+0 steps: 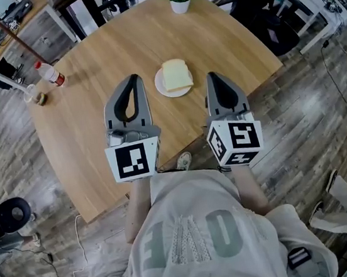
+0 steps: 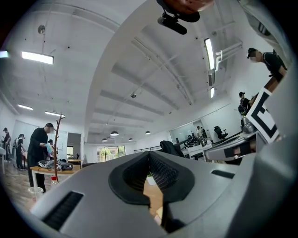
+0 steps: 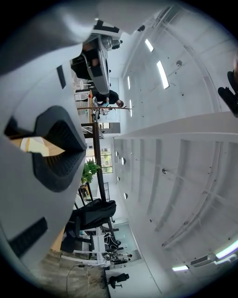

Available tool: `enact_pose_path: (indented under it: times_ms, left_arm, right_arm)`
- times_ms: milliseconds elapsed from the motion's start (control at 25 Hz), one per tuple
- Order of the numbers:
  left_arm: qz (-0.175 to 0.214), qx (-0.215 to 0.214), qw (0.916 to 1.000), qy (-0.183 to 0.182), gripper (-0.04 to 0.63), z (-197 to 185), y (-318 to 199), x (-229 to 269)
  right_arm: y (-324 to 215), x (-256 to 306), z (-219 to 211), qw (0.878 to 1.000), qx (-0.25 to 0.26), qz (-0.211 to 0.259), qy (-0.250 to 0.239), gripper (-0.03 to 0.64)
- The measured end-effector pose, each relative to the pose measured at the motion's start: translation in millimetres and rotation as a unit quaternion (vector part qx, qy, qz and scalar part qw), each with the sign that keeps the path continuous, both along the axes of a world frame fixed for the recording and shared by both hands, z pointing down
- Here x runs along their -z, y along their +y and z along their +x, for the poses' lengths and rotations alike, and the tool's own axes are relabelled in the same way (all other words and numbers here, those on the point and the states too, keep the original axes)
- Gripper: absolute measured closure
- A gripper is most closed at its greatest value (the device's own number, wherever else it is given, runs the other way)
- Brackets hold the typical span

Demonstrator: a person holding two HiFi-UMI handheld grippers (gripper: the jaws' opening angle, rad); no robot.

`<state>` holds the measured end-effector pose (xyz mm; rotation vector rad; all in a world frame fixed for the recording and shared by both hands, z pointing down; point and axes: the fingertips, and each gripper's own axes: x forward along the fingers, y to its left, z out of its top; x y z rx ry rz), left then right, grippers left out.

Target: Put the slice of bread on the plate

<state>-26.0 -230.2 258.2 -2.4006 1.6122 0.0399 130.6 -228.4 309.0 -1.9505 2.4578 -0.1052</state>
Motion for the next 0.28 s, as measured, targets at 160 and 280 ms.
enact_pose_path:
  times_ms: [160, 280]
  left_arm:
    - [-0.004, 0.001, 1.0, -0.002, 0.586, -1, -1, -3]
    - [-0.007, 0.002, 1.0, -0.001, 0.586, -2, -2, -4]
  right_arm:
    - [0, -3, -9, 1.0, 0.008, -0.004, 0.021, 0.598]
    - [-1, -4, -13, 1.0, 0.014, -0.007, 0.024, 0.598]
